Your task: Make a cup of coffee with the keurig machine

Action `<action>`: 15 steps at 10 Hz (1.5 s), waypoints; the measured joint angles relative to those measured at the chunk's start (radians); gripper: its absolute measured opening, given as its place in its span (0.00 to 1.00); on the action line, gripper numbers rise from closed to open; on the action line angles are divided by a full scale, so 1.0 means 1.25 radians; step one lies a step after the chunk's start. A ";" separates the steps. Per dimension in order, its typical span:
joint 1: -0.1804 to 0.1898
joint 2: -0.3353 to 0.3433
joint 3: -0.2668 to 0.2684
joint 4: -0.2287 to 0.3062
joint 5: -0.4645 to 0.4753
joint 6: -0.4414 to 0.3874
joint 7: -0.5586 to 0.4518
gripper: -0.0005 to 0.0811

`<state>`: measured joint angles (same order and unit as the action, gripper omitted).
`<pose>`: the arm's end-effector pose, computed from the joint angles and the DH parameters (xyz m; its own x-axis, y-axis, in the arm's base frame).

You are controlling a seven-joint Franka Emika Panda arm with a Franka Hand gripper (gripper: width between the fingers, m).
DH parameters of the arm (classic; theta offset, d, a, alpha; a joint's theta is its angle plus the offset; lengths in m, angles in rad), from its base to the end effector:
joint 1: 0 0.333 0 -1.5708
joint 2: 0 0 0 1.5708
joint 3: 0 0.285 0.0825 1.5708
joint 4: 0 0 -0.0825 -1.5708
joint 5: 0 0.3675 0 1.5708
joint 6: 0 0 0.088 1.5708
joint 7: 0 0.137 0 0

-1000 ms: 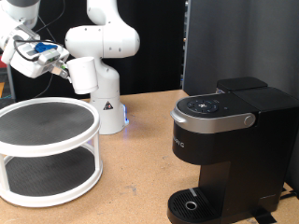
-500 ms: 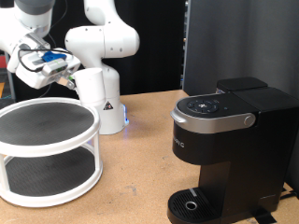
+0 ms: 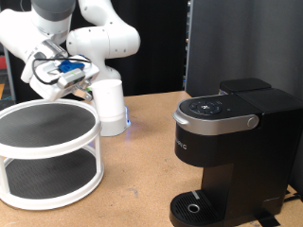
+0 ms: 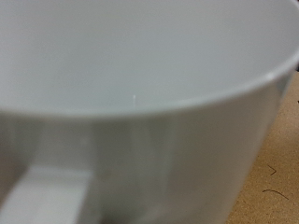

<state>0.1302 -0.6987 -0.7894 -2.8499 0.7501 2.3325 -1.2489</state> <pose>0.3203 -0.1441 0.3191 0.7614 -0.1132 0.6384 0.3496 -0.7576 -0.5513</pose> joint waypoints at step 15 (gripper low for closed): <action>0.423 0.240 -0.103 0.037 0.528 0.255 -0.341 0.10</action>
<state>0.6594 -0.3986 -0.9188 -2.8039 1.4099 2.6516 -1.6757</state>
